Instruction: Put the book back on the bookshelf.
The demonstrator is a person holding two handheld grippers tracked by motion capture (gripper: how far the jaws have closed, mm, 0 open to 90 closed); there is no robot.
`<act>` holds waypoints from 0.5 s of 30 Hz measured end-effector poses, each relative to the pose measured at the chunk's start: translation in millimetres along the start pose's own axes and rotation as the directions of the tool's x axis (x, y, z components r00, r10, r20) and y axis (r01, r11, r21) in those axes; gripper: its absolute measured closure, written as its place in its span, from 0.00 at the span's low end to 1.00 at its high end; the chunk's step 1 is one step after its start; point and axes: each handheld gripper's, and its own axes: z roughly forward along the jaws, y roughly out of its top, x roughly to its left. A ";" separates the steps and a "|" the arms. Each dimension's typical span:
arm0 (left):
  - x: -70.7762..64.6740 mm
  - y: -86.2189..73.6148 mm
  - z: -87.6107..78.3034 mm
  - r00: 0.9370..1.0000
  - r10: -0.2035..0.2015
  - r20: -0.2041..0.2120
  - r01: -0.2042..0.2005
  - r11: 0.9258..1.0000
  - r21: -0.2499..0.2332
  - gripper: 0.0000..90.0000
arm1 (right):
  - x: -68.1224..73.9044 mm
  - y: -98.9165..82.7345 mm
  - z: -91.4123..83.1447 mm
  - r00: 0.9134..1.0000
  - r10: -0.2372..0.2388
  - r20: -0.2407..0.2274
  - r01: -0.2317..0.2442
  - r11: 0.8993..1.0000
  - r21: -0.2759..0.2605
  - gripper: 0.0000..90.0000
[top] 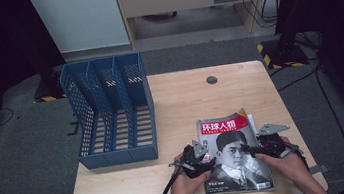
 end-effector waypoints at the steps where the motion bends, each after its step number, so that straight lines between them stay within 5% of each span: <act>1: 0.0 0.0 0.0 1.000 0.000 0.000 0.000 1.000 0.000 0.42 | -0.1 0.4 0.0 1.000 0.006 -0.005 -0.006 1.000 -0.006 0.60; 5: 0.1 0.1 0.1 1.000 -0.004 0.002 0.004 1.000 0.001 0.42 | 2.7 1.9 5.2 1.000 -0.006 -0.011 0.006 1.000 -0.002 0.61; 15: -1.0 0.2 0.3 1.000 -0.010 -0.002 0.010 1.000 0.000 0.42 | 3.6 5.3 5.5 0.999 0.037 0.009 -0.036 0.999 -0.033 0.88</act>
